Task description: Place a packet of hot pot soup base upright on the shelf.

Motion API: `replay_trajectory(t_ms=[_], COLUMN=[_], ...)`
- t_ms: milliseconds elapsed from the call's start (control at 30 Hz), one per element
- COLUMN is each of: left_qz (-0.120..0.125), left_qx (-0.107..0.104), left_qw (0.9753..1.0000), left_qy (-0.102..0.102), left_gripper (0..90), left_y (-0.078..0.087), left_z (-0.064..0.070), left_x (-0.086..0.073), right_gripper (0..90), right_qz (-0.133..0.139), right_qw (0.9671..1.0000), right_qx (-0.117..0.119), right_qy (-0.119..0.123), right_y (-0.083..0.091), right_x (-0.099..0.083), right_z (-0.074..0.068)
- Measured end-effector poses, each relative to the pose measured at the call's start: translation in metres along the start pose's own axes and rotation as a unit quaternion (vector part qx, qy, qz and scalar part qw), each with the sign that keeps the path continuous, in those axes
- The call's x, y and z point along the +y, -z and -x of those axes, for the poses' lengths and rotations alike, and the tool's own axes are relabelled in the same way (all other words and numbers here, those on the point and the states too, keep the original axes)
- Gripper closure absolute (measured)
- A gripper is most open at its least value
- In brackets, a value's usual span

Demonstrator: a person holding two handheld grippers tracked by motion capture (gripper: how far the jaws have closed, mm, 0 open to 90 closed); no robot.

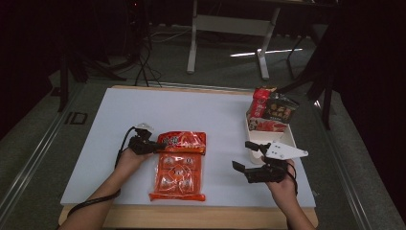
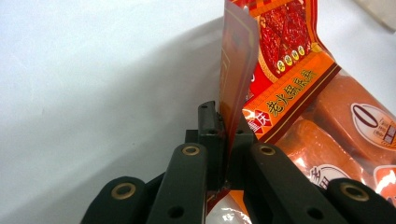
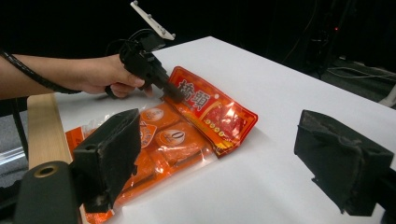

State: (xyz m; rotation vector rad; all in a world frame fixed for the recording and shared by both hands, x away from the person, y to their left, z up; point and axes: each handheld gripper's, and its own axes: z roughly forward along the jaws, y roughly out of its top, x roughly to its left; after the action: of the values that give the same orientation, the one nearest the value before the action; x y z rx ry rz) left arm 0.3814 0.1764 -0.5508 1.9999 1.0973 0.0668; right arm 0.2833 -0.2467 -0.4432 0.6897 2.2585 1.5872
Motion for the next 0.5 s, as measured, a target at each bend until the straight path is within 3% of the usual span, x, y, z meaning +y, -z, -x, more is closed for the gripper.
replay_trajectory(t_ms=[233,367,500], left_qz=[0.012,0.023,0.03], left_qx=[0.006,0.007,0.005], left_qw=[0.9999,0.9997,0.9995], left_qy=[-0.004,-0.004,-0.005], left_gripper=[88.9,88.9,89.0], left_y=[0.008,0.015,0.022], left_z=[0.005,0.01,0.013], left_x=[0.003,0.006,0.009], right_gripper=[14.6,14.8,16.8], right_qz=[-0.001,0.01,0.007], right_qw=[1.0,0.9997,0.9999], right_qx=[-0.002,-0.001,-0.005], right_qy=[0.001,-0.023,-0.014], right_y=[0.0,0.002,0.003], right_x=[0.0,0.0,0.001], right_z=[0.0,0.002,0.003])
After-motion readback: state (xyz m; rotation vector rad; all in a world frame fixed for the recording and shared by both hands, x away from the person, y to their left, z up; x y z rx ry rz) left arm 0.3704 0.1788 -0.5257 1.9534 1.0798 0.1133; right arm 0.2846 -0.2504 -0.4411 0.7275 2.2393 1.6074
